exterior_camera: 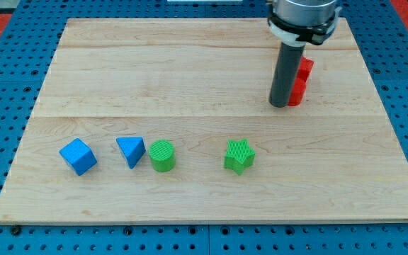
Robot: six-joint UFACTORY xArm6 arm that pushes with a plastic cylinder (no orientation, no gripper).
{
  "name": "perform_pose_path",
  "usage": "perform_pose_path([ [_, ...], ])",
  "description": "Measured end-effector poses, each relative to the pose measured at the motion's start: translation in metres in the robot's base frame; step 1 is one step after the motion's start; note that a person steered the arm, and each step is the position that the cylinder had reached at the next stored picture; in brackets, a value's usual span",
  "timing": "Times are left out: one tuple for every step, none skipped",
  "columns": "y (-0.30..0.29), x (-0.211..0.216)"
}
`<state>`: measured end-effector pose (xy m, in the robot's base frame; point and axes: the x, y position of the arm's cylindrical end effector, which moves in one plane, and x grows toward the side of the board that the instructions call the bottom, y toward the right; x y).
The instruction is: Move green star below red circle
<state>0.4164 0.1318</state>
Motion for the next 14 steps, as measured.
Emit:
perform_pose_path([
  [0.028, -0.005],
  [0.022, 0.023],
  [0.038, 0.102],
  [-0.01, 0.169],
  [-0.034, 0.17],
  [-0.04, 0.17],
  [-0.083, 0.155],
  [-0.088, 0.125],
  [-0.087, 0.101],
  [-0.006, 0.102],
  [0.073, 0.072],
  [0.113, 0.035],
  [0.114, 0.002],
  [0.114, -0.02],
])
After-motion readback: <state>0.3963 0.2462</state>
